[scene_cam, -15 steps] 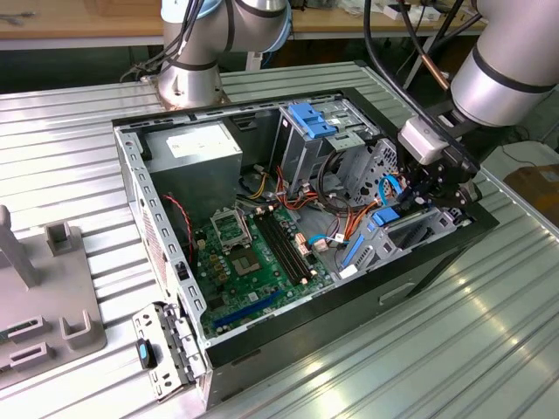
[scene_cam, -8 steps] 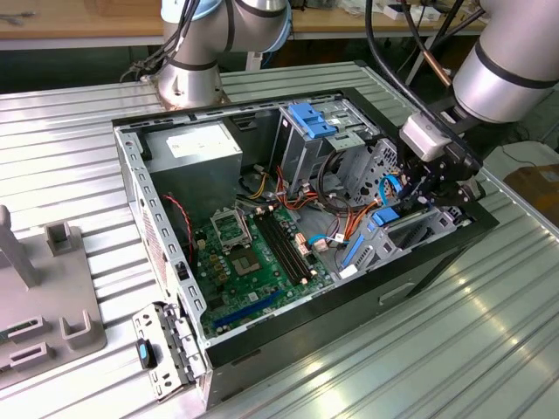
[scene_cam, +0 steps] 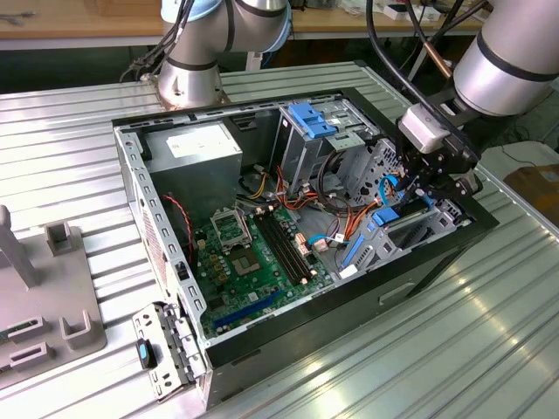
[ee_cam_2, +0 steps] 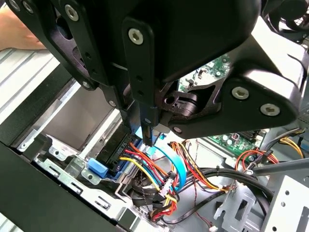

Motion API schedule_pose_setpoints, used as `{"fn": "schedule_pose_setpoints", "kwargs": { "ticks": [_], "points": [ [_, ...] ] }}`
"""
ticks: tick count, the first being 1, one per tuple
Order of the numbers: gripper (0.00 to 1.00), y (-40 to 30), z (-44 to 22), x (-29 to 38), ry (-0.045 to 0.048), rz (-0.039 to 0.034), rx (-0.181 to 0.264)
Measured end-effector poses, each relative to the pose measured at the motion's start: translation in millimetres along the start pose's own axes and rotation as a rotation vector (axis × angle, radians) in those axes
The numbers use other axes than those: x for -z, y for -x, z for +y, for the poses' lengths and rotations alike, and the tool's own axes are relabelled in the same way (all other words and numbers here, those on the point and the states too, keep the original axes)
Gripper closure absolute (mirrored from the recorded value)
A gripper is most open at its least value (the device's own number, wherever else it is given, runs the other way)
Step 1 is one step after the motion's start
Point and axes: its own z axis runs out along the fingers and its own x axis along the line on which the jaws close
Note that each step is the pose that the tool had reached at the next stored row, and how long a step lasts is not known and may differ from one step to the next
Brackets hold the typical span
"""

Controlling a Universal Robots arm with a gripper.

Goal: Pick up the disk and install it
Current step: 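Insert the second disk wire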

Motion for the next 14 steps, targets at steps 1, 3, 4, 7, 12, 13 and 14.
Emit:
{"fn": "schedule_pose_setpoints", "kwargs": {
  "ticks": [1, 3, 4, 7, 12, 13, 14],
  "points": [
    [0.76, 0.0, 0.0, -0.1, 0.0000, 0.0001, 0.000],
    [0.76, -0.5, 0.4, -2.6, -0.0003, -0.0002, -0.002],
    [0.76, -0.7, 0.6, -3.7, -0.0004, -0.0005, -0.004],
    [0.76, -0.8, 0.7, -4.1, -0.0004, -0.0005, -0.004],
    [0.76, -1.1, 1.0, -6.1, -0.0004, -0.0005, -0.004],
    [0.76, -1.2, 1.1, -6.5, -0.0005, -0.0007, -0.004],
    [0.76, -1.3, 1.3, -7.3, -0.0004, -0.0004, -0.004]
  ]
}}
